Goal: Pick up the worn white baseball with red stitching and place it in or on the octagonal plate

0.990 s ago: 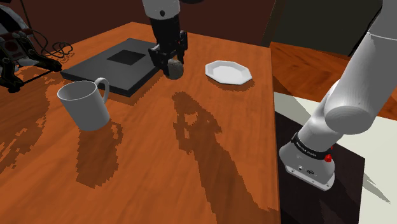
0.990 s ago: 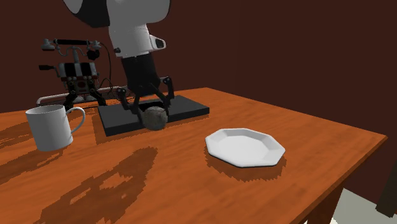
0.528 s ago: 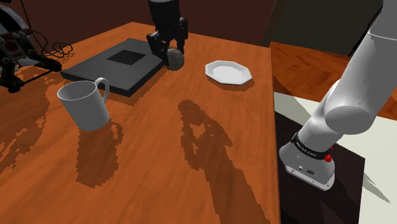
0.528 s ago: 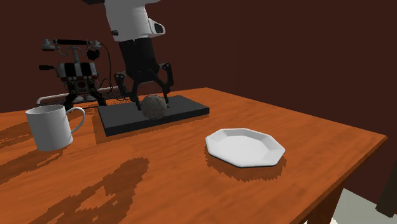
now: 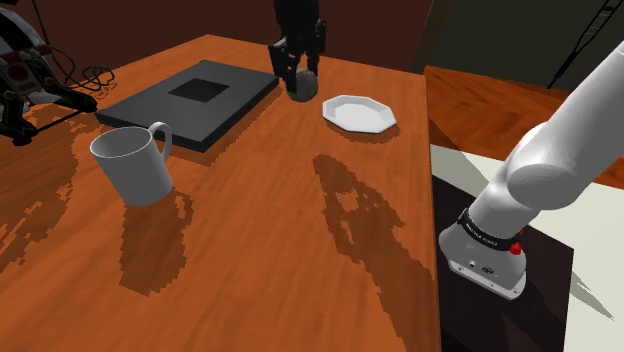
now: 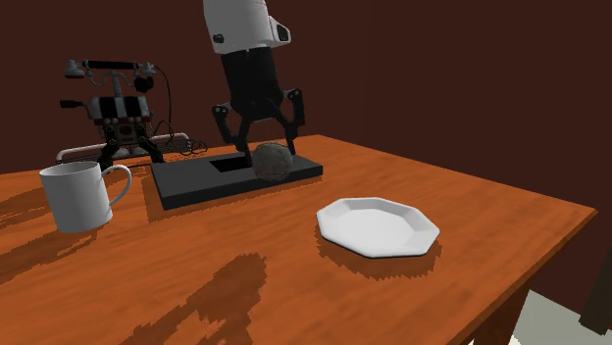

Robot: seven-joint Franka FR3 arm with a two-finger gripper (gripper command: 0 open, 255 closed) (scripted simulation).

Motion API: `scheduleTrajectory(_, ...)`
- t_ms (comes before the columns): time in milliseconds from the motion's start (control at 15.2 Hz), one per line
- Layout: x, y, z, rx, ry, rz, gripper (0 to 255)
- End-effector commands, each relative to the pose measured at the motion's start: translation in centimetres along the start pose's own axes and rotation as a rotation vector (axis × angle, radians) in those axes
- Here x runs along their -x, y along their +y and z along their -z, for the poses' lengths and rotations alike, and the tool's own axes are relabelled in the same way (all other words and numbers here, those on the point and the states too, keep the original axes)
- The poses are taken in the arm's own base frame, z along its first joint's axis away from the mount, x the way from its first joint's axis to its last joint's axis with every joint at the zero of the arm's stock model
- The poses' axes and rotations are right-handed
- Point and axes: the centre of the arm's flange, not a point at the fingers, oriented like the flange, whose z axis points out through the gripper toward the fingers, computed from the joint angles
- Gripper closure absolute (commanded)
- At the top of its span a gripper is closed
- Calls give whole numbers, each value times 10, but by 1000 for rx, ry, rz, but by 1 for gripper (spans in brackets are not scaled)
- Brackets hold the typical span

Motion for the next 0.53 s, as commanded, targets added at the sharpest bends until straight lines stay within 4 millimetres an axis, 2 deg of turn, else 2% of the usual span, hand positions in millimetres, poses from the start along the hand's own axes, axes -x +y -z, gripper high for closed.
scheduleTrajectory(0,10,25,-3,-1,0,2,255)
scheduleTrajectory(462,52,106,-16,-1,0,2,255)
